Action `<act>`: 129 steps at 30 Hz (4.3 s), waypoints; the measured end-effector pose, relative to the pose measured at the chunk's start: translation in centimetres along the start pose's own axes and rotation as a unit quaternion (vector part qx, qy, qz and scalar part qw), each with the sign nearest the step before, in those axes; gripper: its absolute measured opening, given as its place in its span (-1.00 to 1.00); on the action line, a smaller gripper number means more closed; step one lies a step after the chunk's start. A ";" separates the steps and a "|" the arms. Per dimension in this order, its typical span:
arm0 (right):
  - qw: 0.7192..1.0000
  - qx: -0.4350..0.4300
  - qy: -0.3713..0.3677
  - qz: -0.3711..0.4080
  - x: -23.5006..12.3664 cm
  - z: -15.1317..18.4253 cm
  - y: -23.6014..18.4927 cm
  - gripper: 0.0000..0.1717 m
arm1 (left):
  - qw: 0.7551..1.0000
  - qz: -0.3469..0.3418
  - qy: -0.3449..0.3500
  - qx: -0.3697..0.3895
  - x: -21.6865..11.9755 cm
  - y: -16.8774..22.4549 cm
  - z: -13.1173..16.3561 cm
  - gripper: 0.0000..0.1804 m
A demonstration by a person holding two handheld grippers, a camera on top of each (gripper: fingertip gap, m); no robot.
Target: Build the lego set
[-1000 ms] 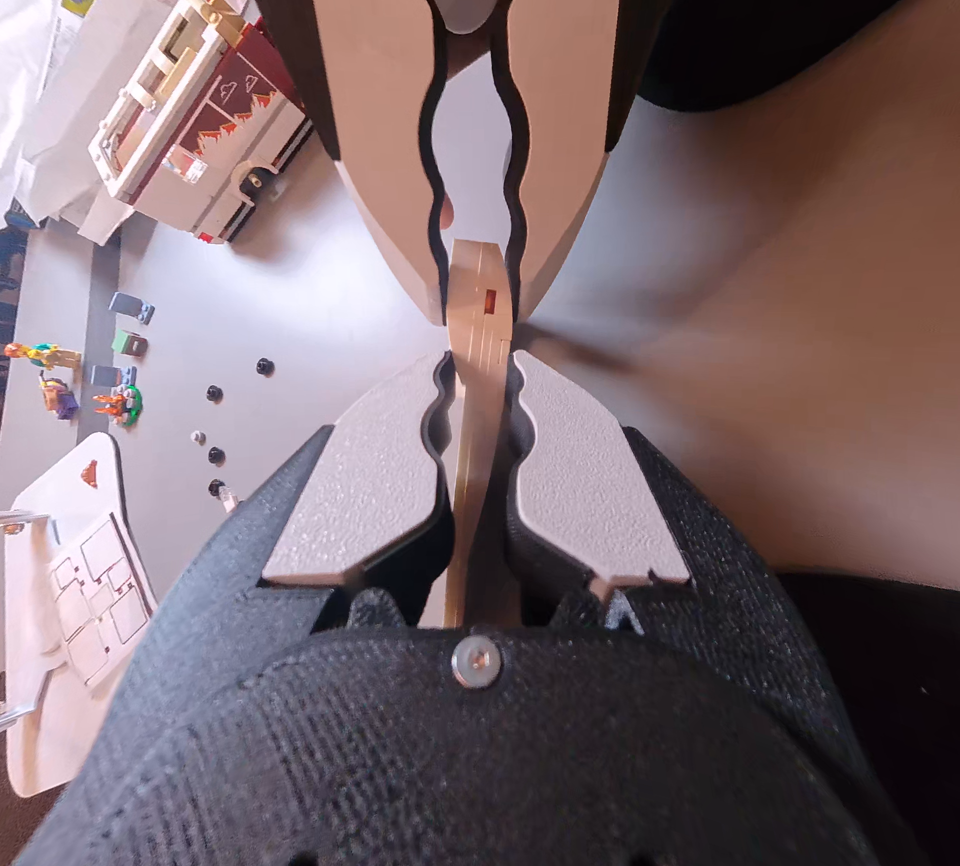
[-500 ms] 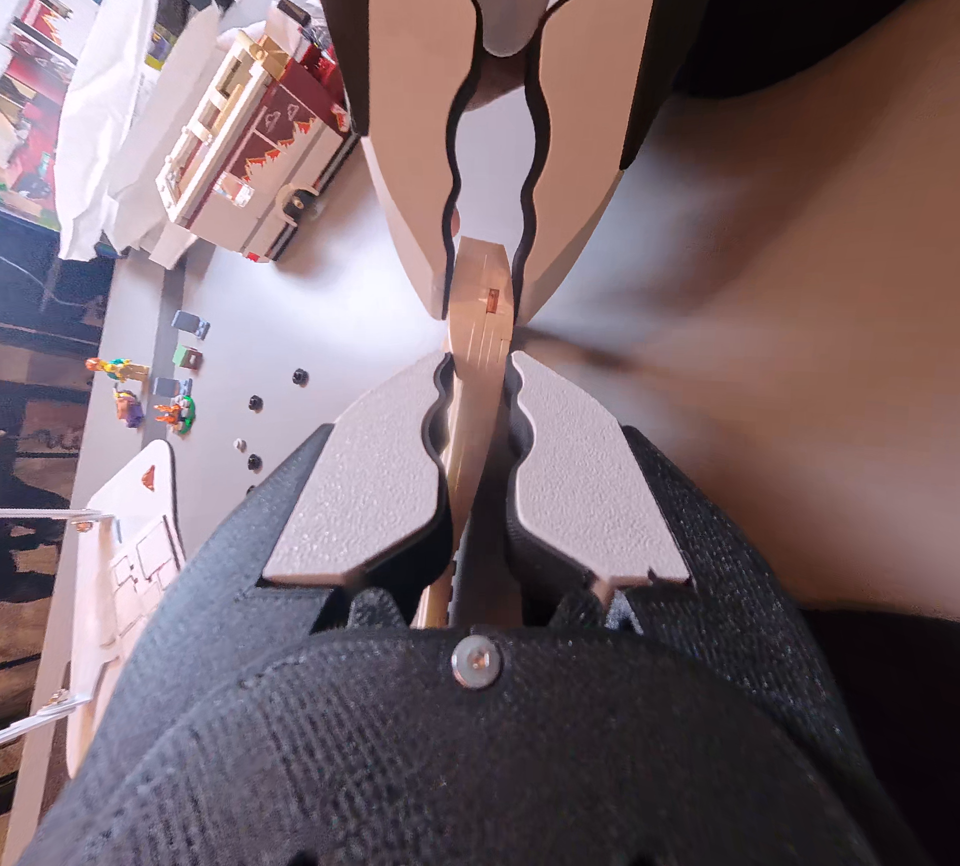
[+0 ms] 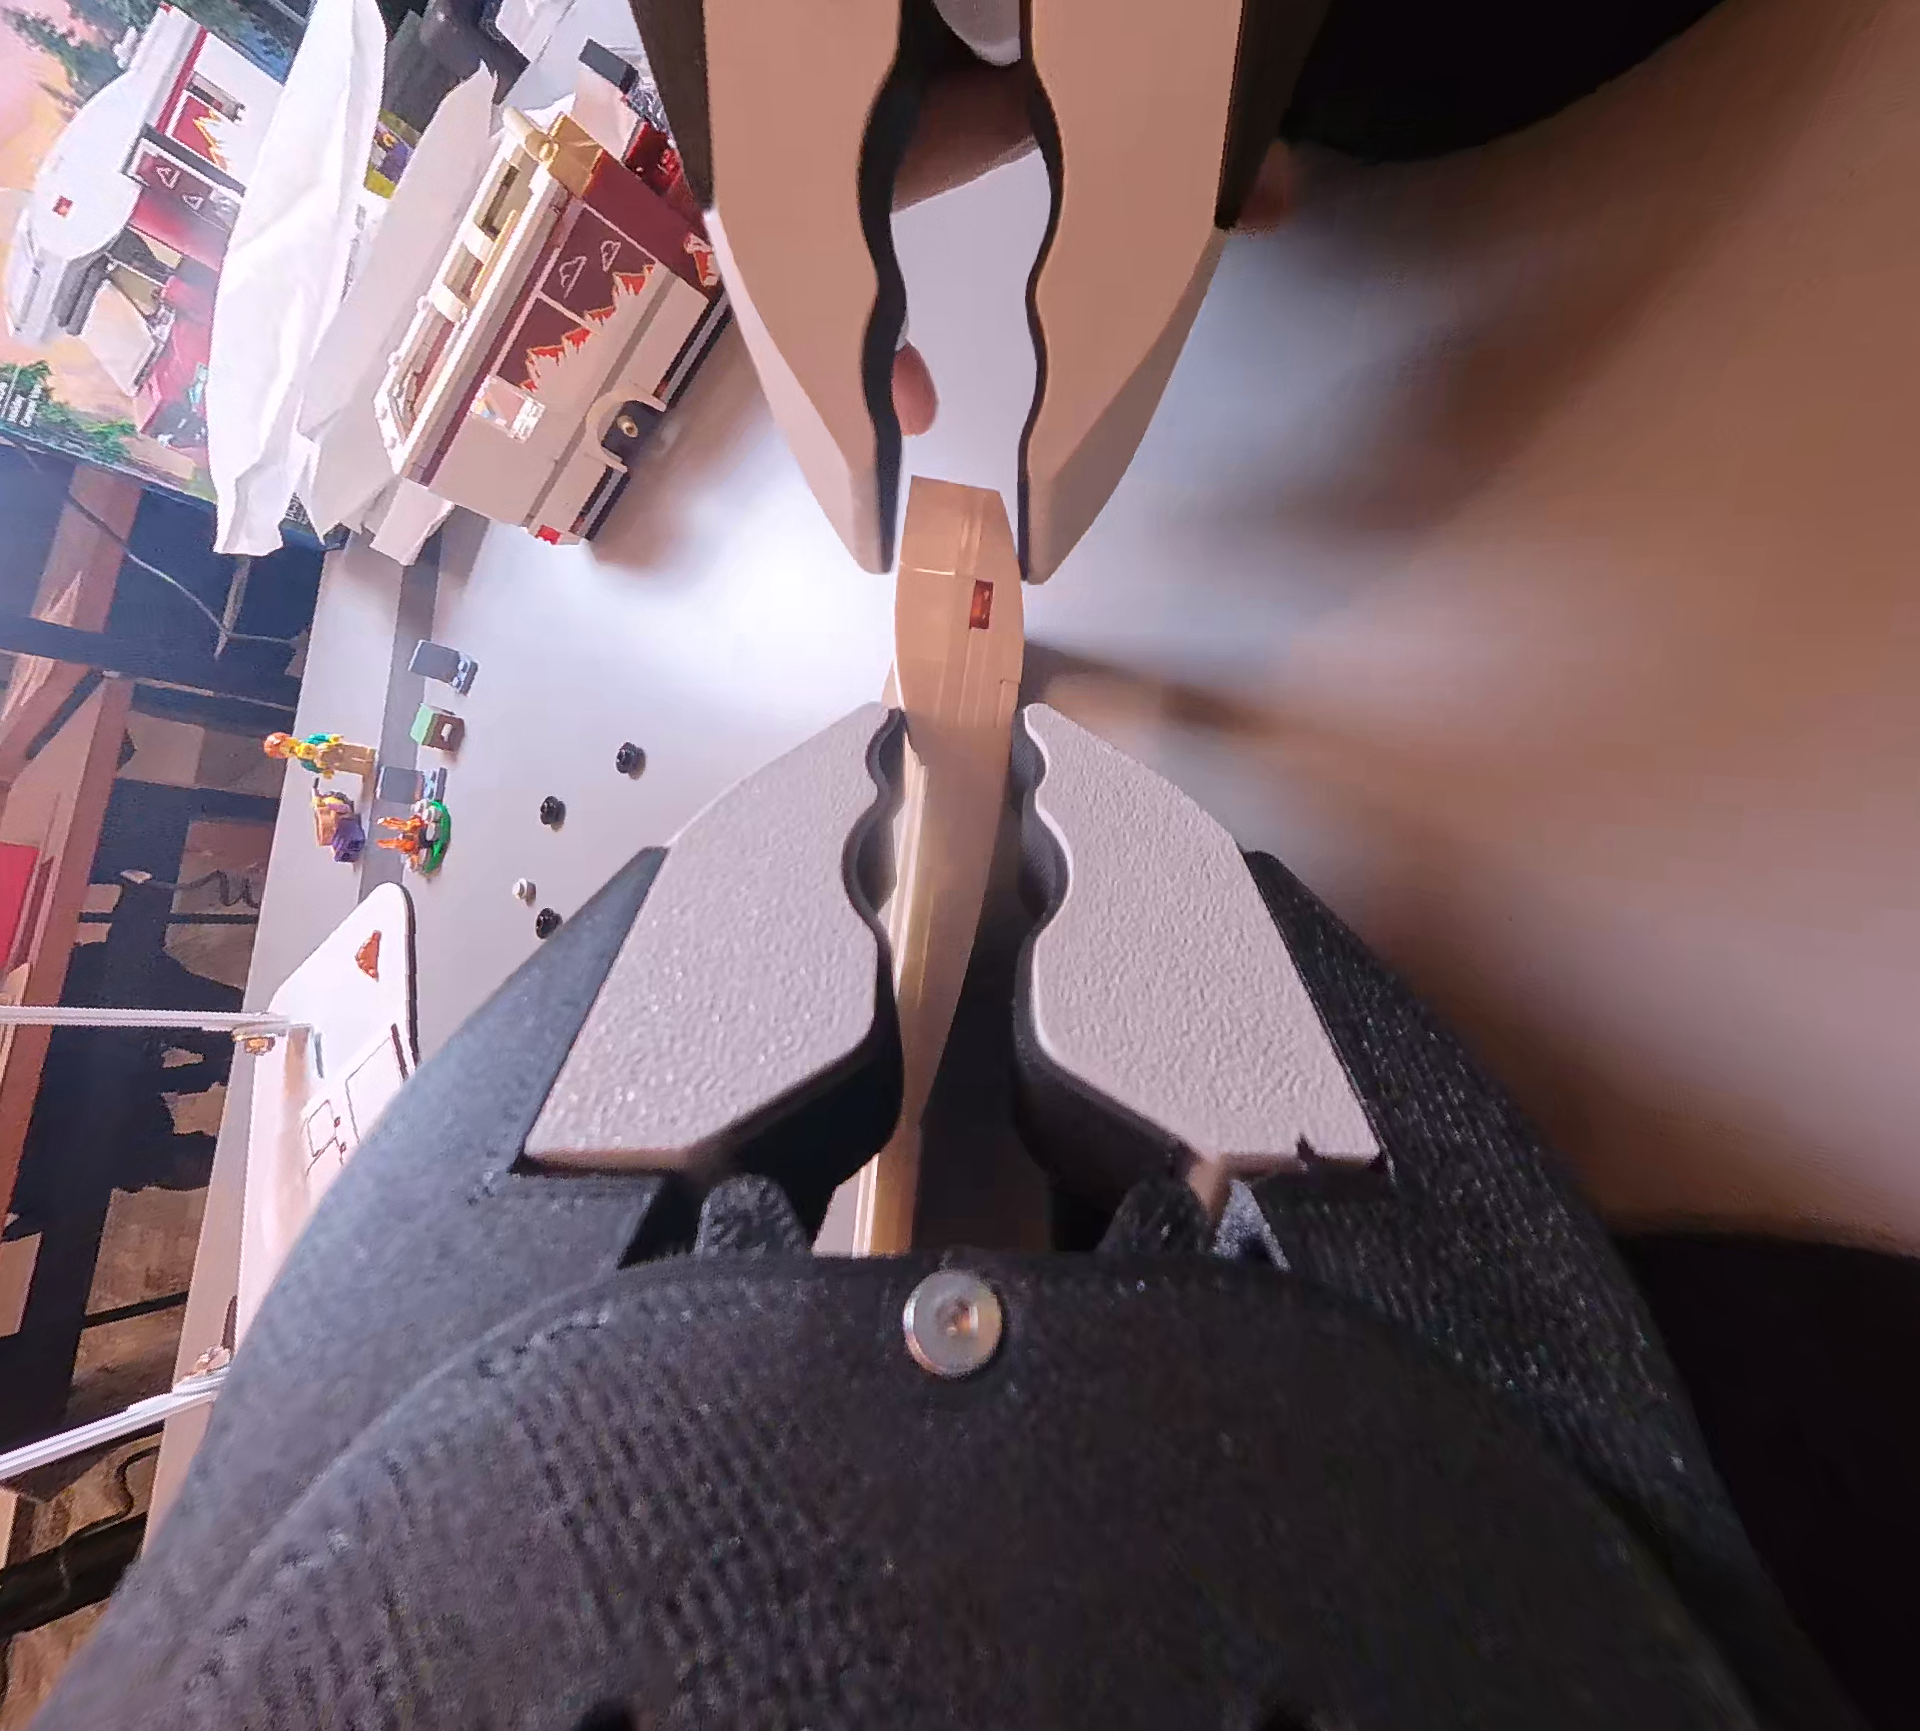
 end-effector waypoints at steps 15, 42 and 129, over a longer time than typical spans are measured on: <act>0.992 -0.096 -0.055 -0.055 -0.2 1.3 -2.2 -0.78 | 0.970 0.144 -0.103 -0.167 -0.1 -1.5 2.2 -0.11; 0.987 -0.136 -0.080 -0.007 1.1 -0.3 -4.2 -0.91 | 0.946 0.191 -0.150 -0.214 0.4 -1.6 3.1 -0.20; 0.893 0.366 0.252 -0.072 -1.9 -6.0 4.7 -0.91 | 0.855 0.075 0.341 -0.382 -3.3 -2.6 -2.6 -0.91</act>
Point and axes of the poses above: each gripper's, where its closed fingertips meet, x out along the fingers, z out of its underside, y = z × x across the jaws, the point moved 9 cm from there along -x, back along the fingers, and after that the axes turned 7 degrees about y, right-handed, at the moved point
